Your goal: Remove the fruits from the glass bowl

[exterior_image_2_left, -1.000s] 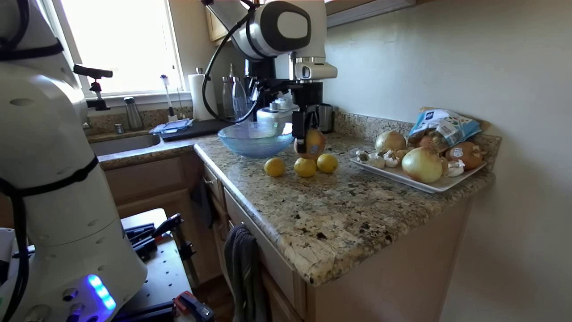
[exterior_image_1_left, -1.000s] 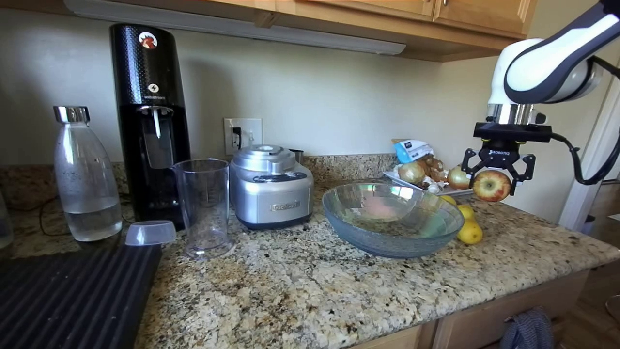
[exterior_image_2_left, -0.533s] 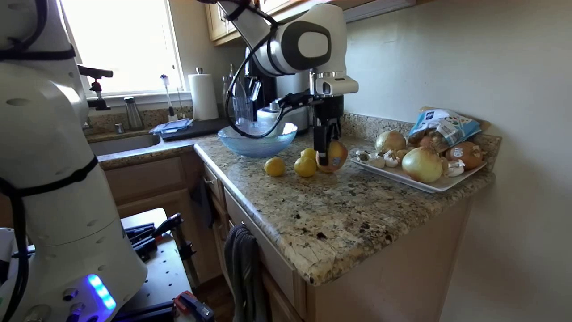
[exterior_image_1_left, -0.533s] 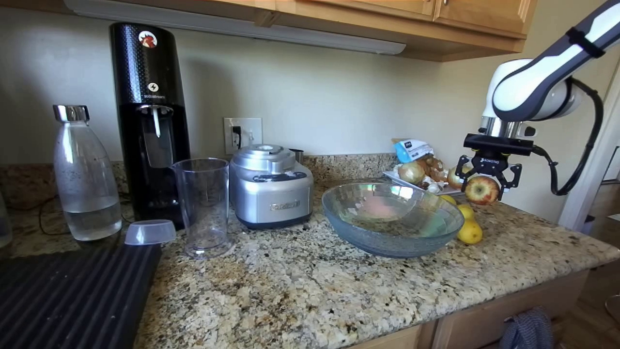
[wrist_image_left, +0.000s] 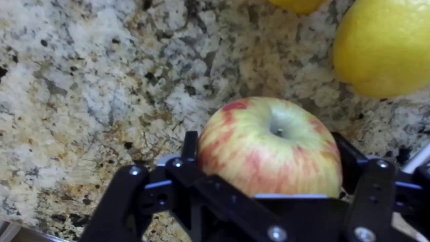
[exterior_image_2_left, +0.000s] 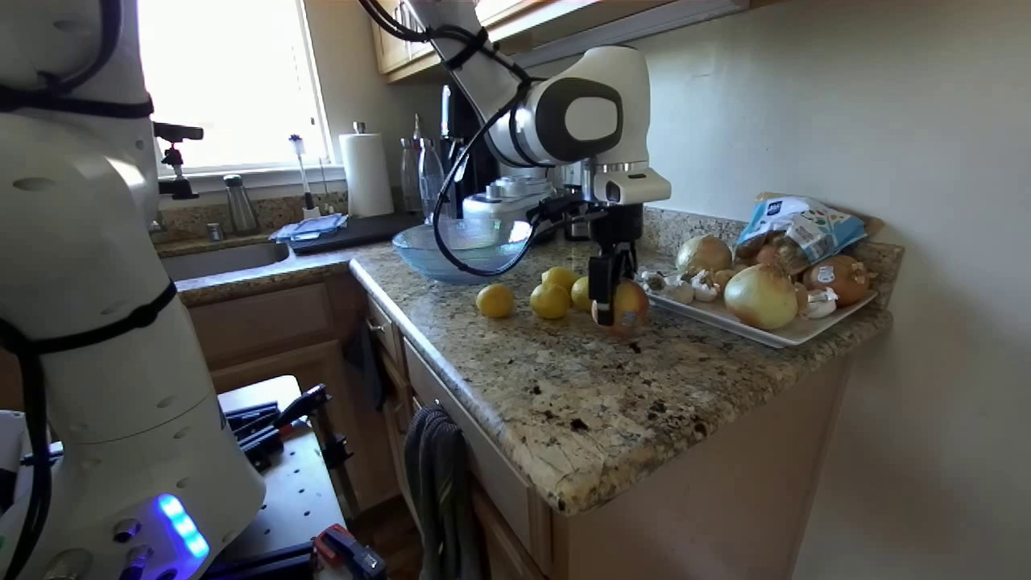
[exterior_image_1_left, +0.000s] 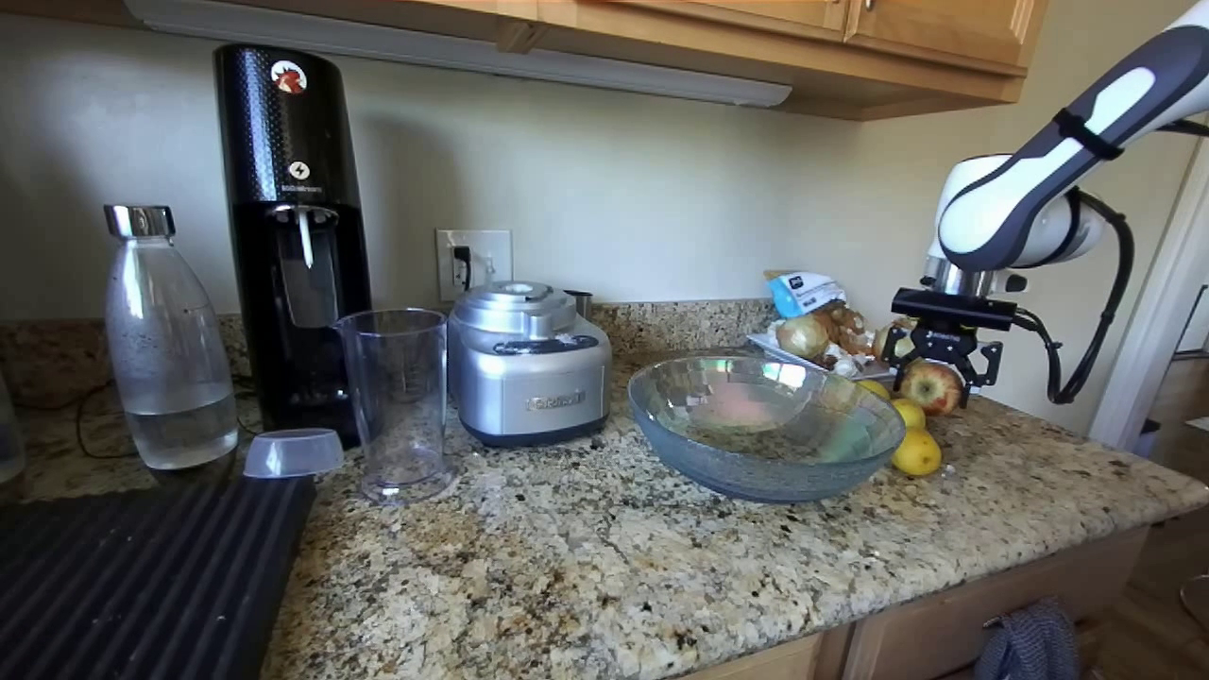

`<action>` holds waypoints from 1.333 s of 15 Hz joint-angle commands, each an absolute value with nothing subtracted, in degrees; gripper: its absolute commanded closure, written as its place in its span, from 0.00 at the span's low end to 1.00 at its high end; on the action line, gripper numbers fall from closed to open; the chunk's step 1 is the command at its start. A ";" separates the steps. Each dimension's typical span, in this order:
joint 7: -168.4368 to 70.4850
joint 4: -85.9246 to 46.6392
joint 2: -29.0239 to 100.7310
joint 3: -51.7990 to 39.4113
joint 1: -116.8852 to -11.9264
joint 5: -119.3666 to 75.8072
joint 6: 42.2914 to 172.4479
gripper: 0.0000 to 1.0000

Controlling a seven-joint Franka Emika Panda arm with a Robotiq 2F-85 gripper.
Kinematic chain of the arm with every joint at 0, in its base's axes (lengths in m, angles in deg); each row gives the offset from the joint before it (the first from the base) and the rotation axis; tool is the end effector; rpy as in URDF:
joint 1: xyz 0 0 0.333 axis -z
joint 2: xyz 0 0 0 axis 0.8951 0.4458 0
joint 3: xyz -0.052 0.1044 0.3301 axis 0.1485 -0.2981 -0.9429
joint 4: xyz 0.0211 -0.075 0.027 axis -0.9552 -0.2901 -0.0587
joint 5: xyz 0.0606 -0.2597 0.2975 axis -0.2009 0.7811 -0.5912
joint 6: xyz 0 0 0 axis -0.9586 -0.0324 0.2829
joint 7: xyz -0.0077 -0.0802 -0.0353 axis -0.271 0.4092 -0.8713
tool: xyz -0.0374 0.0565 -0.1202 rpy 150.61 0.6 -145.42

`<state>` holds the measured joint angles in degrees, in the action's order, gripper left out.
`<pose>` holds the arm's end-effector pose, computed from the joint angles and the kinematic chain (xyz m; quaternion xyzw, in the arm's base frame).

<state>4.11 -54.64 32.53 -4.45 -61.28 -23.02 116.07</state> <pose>0.5605 -0.0785 0.2728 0.8471 -0.5306 0.0305 0.0083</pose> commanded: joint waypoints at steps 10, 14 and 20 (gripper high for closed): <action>5.19 -56.14 22.65 -3.53 -62.08 -19.08 108.21 0.00; 2.56 -56.31 18.03 -4.96 -61.84 -16.11 104.15 0.00; -1.98 -57.09 12.29 -8.99 -62.14 -12.40 102.99 0.00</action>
<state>0.46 -54.50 16.79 -7.82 -61.80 -13.92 104.05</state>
